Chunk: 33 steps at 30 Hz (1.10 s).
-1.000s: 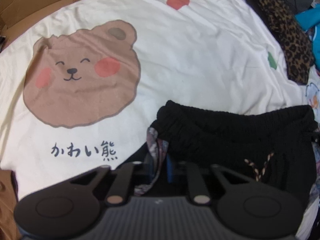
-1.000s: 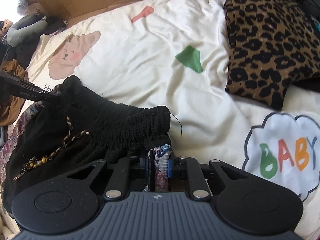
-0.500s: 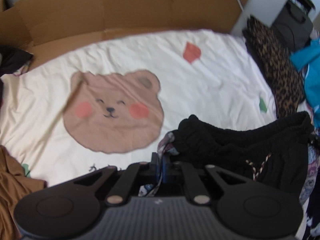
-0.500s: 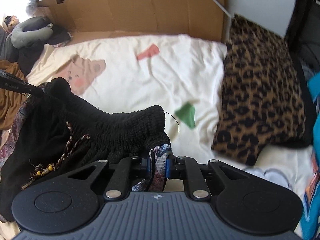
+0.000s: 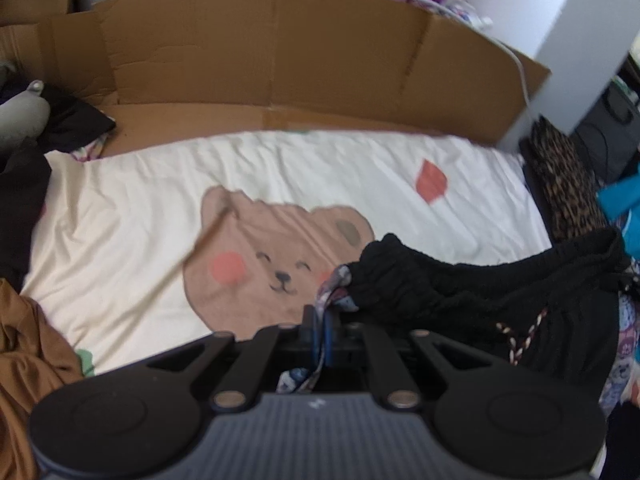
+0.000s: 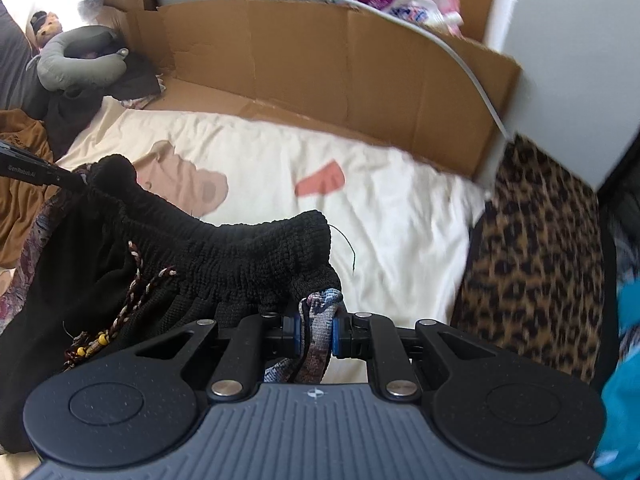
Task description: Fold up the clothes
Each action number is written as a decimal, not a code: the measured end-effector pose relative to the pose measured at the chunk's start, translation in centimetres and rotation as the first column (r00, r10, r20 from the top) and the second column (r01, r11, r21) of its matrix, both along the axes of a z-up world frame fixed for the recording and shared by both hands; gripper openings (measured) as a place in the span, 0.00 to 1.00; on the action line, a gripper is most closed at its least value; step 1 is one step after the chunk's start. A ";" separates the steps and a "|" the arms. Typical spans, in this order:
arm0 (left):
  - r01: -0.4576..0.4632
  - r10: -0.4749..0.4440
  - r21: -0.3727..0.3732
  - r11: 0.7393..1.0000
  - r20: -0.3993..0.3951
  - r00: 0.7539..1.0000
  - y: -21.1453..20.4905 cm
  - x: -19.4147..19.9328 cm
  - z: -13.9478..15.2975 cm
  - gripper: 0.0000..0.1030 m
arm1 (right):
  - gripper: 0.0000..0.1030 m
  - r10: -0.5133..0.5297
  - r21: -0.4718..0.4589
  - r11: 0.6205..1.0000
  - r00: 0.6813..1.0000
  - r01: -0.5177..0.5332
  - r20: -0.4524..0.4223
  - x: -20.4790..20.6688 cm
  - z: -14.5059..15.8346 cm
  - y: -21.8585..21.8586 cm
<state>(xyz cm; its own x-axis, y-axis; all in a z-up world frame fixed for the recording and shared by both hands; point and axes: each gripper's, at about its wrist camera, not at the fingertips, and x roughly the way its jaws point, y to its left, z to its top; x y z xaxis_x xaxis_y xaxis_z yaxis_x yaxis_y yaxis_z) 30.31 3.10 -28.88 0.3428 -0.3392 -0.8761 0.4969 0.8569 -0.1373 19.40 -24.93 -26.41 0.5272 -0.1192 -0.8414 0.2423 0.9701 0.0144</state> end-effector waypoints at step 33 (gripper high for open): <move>-0.191 0.183 0.097 0.977 0.092 0.979 0.9 16.4 -4.3 0.03 | 0.12 0.088 -0.134 0.986 0.993 -0.098 -0.076 22.8 -4.7 -2.7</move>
<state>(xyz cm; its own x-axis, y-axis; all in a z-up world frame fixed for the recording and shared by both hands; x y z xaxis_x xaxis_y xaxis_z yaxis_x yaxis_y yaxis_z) 46.73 4.01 -33.13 0.4637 -0.1698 -0.8696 0.3324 0.9431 -0.0069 42.24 -27.60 -31.09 0.4820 -0.1895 -0.8554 0.1468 0.9800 -0.1344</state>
